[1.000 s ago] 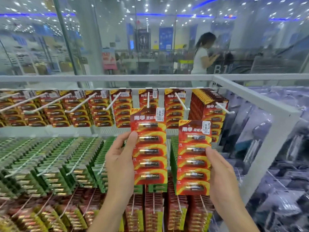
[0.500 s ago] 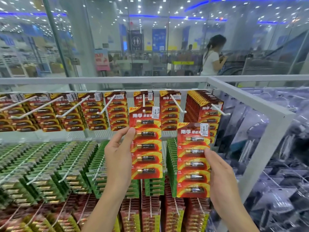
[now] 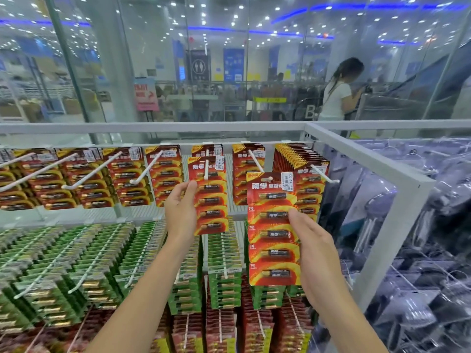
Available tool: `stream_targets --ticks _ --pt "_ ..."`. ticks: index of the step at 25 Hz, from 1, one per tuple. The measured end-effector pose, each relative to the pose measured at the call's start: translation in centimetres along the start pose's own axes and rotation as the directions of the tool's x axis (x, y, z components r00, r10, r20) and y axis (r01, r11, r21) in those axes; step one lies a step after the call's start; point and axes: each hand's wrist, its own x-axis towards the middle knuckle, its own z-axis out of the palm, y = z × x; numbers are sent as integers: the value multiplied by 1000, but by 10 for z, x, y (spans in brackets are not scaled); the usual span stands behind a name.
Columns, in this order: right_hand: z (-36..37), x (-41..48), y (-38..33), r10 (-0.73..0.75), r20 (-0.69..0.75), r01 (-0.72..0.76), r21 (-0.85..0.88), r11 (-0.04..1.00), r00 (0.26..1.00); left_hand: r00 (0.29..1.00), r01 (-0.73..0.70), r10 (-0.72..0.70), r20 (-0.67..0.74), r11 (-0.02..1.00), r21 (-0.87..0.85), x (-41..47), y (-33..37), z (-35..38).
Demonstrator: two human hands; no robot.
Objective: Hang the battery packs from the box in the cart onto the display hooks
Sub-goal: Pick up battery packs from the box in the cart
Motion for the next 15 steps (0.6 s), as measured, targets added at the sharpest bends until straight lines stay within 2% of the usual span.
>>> stream_targets --ticks 7,11,15 --pt "6 20 -2 16 20 -14 -82 997 1000 997 -68 71 -30 993 94 36 -3 8" --pt "22 62 3 21 -1 -21 -144 989 1000 997 -57 63 -55 993 103 51 -6 12" --pt "39 113 13 -34 -48 24 -213 977 998 994 -57 69 -81 988 142 59 -10 18"
